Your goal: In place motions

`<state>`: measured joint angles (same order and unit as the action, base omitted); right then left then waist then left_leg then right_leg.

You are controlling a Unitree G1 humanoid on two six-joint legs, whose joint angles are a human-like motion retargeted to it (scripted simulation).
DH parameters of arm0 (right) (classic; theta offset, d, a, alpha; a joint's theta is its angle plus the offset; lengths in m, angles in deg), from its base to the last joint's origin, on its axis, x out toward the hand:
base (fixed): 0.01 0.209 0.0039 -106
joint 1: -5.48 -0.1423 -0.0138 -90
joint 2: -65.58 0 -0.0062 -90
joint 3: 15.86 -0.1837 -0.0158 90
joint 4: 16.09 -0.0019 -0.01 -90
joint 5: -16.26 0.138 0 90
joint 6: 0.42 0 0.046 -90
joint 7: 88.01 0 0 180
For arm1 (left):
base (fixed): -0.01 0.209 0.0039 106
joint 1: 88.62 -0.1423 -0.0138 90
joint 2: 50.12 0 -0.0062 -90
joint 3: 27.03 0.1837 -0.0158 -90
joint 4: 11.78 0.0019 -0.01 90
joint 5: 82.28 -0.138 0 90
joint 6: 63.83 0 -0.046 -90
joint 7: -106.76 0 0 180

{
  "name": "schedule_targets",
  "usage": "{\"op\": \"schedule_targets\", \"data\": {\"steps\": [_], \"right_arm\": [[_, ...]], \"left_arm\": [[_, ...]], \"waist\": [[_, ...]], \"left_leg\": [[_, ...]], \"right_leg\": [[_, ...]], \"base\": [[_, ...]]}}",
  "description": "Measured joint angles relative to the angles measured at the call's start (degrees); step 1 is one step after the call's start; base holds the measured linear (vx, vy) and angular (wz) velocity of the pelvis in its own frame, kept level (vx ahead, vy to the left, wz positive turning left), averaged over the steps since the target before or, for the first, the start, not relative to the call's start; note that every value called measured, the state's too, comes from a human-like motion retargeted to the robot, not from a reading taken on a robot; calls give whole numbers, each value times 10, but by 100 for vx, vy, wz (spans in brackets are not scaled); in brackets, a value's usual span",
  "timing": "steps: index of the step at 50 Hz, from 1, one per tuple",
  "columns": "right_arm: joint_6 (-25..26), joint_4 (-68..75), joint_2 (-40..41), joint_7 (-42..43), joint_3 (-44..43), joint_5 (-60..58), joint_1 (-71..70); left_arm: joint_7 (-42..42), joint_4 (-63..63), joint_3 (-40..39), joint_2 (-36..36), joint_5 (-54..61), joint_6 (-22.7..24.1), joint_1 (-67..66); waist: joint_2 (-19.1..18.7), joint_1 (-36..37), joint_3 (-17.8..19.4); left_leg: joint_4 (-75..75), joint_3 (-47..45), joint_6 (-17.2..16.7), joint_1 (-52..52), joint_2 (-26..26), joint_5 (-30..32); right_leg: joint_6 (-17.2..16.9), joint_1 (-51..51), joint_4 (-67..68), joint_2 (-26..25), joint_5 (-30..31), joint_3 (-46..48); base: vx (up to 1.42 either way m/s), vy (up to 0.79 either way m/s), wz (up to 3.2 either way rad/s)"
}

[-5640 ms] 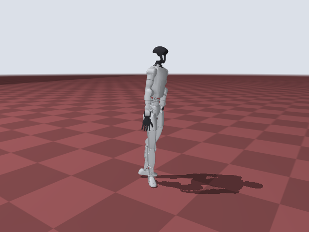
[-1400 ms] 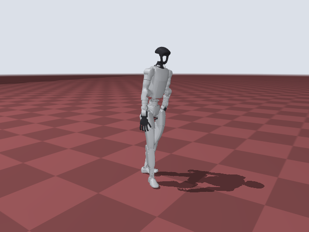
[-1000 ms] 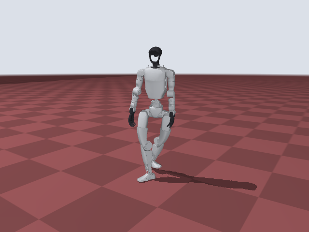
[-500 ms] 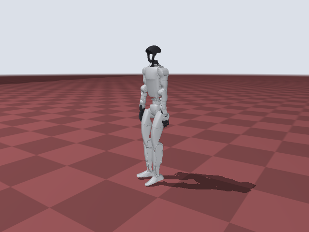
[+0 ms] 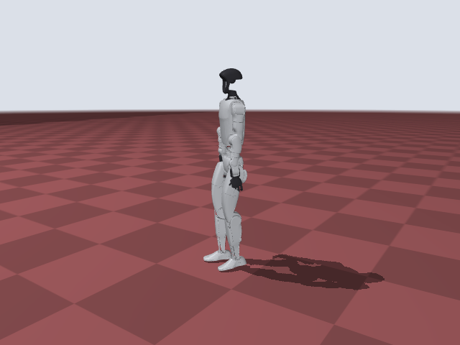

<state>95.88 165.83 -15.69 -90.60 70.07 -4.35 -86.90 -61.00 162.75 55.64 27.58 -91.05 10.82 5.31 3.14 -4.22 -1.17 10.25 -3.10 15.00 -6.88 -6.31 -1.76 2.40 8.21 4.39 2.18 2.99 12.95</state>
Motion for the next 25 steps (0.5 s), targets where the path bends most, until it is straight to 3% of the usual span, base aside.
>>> {"op": "schedule_targets", "data": {"steps": [5,10,17,19,22,25], "right_arm": [[-1,-6,1,-2,-6,3,5],[-5,-33,-1,-11,-10,-3,7],[-14,-60,-8,-12,-10,-3,5],[-14,-57,-10,-12,-9,-2,2],[-12,-40,-18,-10,4,-1,-5],[-2,-21,-28,-12,35,-22,-26]], "left_arm": [[1,4,2,-4,-5,1,-3],[-1,22,5,-12,-13,-3,-6],[2,23,11,-9,-26,-3,-18],[2,21,12,-4,-30,-3,-18],[-4,14,15,2,-26,2,-21],[-20,-3,18,1,-4,13,-23]], "waist": [[-3,2,-8],[-15,-8,-14],[-24,-49,-4],[-24,-51,-3],[-17,-33,0],[-7,15,14]], "left_leg": [[2,24,0,-7,-4,-5],[-5,75,0,-14,-10,-1],[-4,176,-25,-27,-19,5],[-2,208,-36,-37,-23,6],[-8,236,-49,-46,-31,11],[-24,245,-54,-54,-42,33]], "right_leg": [[1,-5,15,5,-15,7],[8,10,53,-9,-12,-78],[-43,1,72,-33,-5,-234],[-46,-5,69,-27,-25,-216],[-9,-18,50,-18,-57,-148],[-2,-26,34,-10,-56,-108]], "base": [[4,2,55],[6,-3,110],[4,-18,190],[-1,-24,201],[-4,-26,170],[-21,-20,120]]}}
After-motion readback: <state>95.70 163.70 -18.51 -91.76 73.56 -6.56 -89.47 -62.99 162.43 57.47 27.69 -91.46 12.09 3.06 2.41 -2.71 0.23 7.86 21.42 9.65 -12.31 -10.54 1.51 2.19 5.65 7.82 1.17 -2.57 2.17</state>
